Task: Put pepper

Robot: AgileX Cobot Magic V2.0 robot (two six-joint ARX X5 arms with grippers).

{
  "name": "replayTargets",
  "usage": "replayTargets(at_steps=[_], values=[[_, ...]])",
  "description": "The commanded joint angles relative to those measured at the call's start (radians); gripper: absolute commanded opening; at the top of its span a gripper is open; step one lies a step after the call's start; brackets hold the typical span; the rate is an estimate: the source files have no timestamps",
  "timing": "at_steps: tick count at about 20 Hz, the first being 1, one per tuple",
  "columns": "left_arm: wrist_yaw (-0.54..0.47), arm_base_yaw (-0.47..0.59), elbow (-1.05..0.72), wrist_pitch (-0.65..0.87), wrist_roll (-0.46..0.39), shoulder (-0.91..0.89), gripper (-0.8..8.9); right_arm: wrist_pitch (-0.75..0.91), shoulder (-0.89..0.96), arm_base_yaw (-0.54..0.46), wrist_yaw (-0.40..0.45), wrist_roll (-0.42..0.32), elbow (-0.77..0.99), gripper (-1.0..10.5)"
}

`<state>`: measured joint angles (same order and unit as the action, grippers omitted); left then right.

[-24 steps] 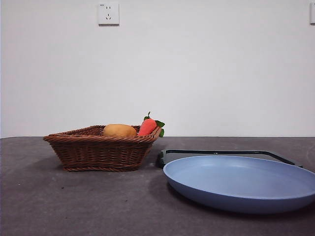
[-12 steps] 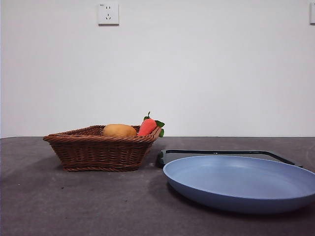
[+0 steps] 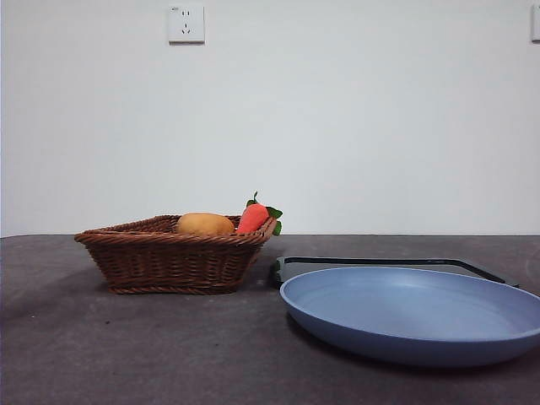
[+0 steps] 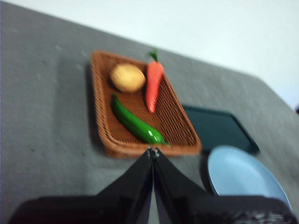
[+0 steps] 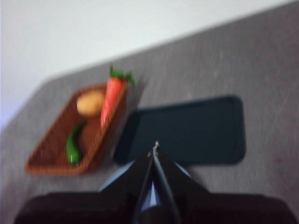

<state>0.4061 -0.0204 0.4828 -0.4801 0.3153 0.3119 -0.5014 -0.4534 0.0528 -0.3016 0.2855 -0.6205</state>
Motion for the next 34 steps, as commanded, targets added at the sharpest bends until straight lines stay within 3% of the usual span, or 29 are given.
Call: replayTargets(at_steps=[1, 6, 10, 14, 17, 18, 25, 34], values=[[0.068, 0.002, 0.071, -0.065, -0.134, 0.075, 0.06, -0.142, -0.073, 0.004, -0.031, -0.134, -0.104, 0.1], [0.160, 0.002, 0.176, -0.207, -0.225, 0.196, 0.06, -0.380, -0.175, 0.010, -0.040, -0.275, -0.222, 0.1], [0.196, 0.002, 0.240, -0.293, -0.283, 0.268, 0.06, -0.472, -0.213, 0.010, -0.039, -0.314, -0.248, 0.1], [0.203, 0.002, 0.244, -0.293, -0.282, 0.275, 0.44, -0.472, -0.215, 0.009, -0.039, -0.314, -0.248, 0.7], [0.199, 0.002, 0.244, -0.300, -0.263, 0.275, 3.50, -0.472, -0.226, 0.009, -0.039, -0.313, -0.248, 2.9], [0.201, 0.002, 0.244, -0.300, -0.263, 0.275, 3.73, -0.472, -0.236, 0.009, -0.040, -0.313, -0.248, 3.0], [0.201, 0.002, 0.244, -0.299, -0.262, 0.275, 3.73, -0.412, -0.417, 0.010, -0.040, -0.313, -0.248, 3.0], [0.202, 0.002, 0.244, -0.299, -0.262, 0.275, 3.73, -0.209, -0.842, 0.048, -0.032, -0.314, -0.248, 3.0]])
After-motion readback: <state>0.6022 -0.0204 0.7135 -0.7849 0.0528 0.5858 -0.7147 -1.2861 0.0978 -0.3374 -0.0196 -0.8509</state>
